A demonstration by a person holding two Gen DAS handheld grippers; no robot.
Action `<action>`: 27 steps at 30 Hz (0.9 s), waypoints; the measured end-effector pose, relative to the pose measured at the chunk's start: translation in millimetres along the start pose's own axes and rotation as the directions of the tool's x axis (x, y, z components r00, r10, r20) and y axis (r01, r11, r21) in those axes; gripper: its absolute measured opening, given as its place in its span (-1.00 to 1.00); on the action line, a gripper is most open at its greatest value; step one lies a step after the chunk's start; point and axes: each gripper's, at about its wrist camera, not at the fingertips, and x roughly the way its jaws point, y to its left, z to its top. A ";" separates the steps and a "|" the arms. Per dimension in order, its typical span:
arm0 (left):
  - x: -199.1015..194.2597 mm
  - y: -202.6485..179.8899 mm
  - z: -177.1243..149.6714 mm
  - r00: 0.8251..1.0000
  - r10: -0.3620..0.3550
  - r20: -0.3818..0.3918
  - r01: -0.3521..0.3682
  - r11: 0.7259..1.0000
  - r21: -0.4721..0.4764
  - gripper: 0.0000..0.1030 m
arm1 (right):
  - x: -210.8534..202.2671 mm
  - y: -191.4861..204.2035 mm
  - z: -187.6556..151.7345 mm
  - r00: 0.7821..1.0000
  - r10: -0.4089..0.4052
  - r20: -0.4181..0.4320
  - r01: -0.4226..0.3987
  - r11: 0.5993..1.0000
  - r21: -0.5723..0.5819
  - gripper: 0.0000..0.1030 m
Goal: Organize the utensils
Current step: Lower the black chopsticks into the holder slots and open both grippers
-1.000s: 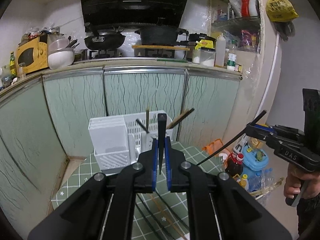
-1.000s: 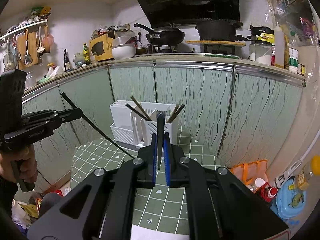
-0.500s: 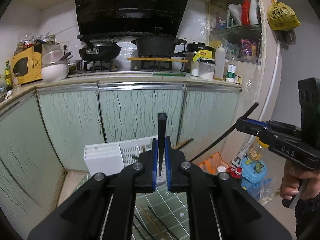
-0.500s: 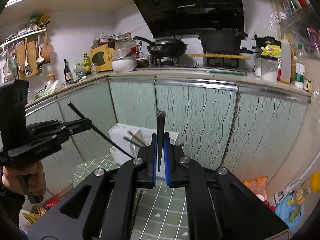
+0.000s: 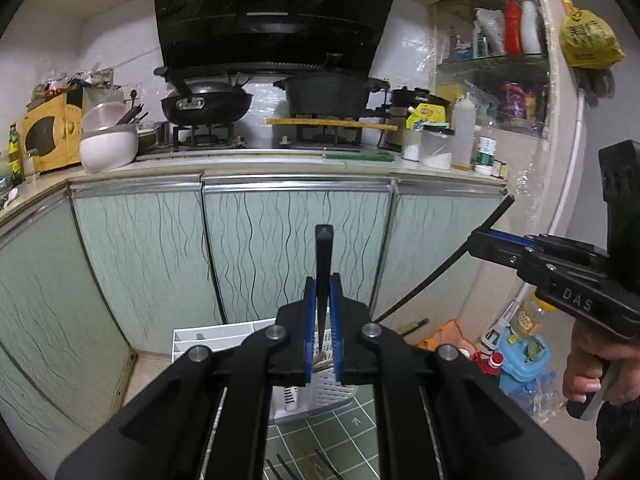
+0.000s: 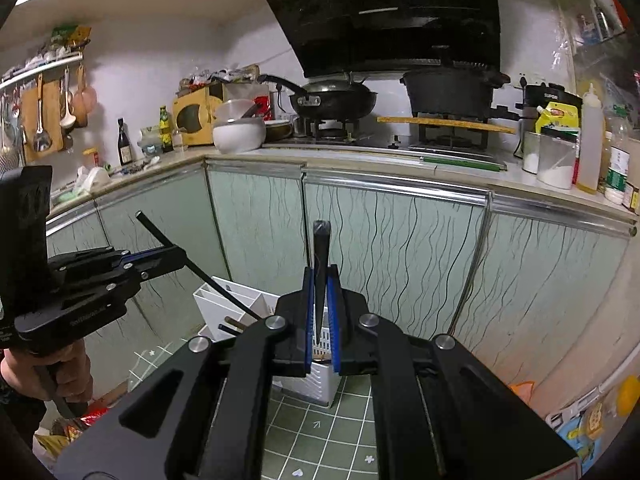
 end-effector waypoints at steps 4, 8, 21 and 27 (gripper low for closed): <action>20.1 4.3 -5.2 1.000 -0.006 -0.023 0.007 1.000 0.009 -0.85 | 18.3 -5.8 -4.9 1.000 0.003 -0.020 -0.003 1.000 0.020 -0.88; 33.2 5.7 -9.5 0.999 -0.021 -0.039 0.021 1.000 0.010 -0.85 | 34.0 -11.6 -12.0 0.999 0.019 -0.040 -0.017 0.999 0.034 -0.88; 19.5 19.5 -26.2 1.000 0.000 -0.004 0.000 0.998 0.060 0.89 | 22.3 -19.6 -35.8 1.000 -0.010 -0.012 0.009 0.999 -0.039 0.85; -4.7 21.1 -36.8 1.000 0.024 0.003 -0.025 0.998 0.054 0.93 | 0.8 -3.5 -44.5 1.000 -0.003 -0.020 0.001 0.996 -0.090 0.85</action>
